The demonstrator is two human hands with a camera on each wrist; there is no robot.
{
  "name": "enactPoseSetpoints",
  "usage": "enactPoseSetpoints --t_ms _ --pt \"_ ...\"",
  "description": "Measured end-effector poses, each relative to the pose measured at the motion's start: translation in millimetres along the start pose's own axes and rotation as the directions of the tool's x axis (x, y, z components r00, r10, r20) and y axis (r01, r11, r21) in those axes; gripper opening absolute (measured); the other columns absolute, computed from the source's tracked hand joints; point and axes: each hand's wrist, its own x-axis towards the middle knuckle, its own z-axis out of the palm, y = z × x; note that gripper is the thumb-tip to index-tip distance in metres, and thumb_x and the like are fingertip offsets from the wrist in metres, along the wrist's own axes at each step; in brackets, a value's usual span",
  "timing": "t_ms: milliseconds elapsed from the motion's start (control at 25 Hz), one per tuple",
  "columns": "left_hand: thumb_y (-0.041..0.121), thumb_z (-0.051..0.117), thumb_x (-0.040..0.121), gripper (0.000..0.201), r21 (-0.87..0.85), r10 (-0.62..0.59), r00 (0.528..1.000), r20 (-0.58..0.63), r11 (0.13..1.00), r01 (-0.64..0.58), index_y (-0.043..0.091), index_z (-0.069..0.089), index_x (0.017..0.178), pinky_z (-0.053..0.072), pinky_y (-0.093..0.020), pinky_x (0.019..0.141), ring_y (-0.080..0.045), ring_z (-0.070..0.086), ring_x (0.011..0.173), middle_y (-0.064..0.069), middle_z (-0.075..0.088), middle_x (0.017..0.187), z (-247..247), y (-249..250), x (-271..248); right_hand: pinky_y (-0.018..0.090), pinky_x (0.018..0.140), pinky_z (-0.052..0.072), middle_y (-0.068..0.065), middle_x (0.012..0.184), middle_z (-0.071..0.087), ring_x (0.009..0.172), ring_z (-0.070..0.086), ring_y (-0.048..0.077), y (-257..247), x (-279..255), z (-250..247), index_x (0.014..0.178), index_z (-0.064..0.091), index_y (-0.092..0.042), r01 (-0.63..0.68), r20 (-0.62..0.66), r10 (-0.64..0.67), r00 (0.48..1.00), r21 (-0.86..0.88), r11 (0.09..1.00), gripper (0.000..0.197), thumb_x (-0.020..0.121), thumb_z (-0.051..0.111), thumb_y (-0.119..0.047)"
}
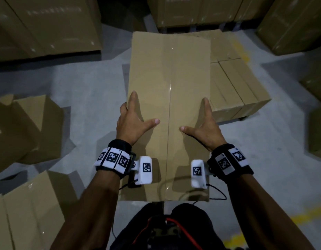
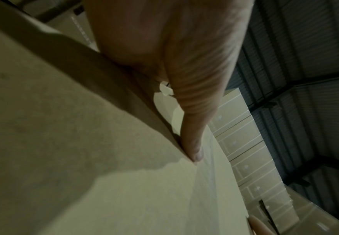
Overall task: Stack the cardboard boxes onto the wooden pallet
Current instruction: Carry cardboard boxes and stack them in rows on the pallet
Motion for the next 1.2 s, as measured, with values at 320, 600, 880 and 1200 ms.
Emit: enactPoseSetpoints --t_ms 320,600,880,1200 --pt "0.052 0.08 0.076 0.119 0.081 -0.12 0.991 0.058 0.99 0.115 0.035 -0.005 0.157 0.032 -0.044 0.111 -0.04 0.03 0.141 -0.011 0.01 0.16 33.1 46.4 82.1 0.043 0.121 0.022 -0.005 0.167 0.01 0.152 0.013 0.019 2.8 117.4 -38.2 0.157 -0.004 -0.04 0.032 0.126 -0.034 0.991 0.021 0.999 0.129 0.07 0.091 -0.032" --pt "0.064 0.075 0.073 0.12 0.238 -0.317 0.946 0.072 0.926 0.293 0.034 -0.006 0.157 0.039 -0.044 0.106 -0.043 0.042 0.132 -0.02 0.02 0.153 60.0 54.8 123.9 0.044 0.117 0.03 0.004 0.165 0.017 0.148 0.024 0.028 11.1 195.6 -42.7 0.156 -0.005 -0.044 0.009 0.323 0.012 0.946 -0.062 0.998 0.129 0.07 0.09 -0.037" --pt "0.077 0.067 0.069 0.122 0.399 -0.41 0.902 0.136 0.856 0.329 0.034 -0.007 0.156 0.042 -0.046 0.102 -0.044 0.043 0.13 -0.024 0.028 0.149 68.0 24.7 176.0 0.043 0.117 0.03 0.004 0.166 0.016 0.148 0.025 0.029 17.9 245.2 -15.7 0.156 -0.005 -0.044 -0.05 0.415 0.098 0.904 -0.124 0.991 0.129 0.069 0.09 -0.043" --pt "0.079 0.066 0.068 0.122 0.457 -0.409 0.883 0.23 0.846 0.273 0.034 -0.006 0.156 0.042 -0.045 0.102 -0.042 0.041 0.133 -0.025 0.027 0.152 87.8 -67.4 271.1 0.041 0.119 0.029 -0.002 0.165 0.02 0.148 0.025 0.024 55.4 314.0 68.4 0.157 -0.002 -0.04 -0.159 0.413 0.191 0.891 -0.109 0.981 0.127 0.07 0.09 -0.038"
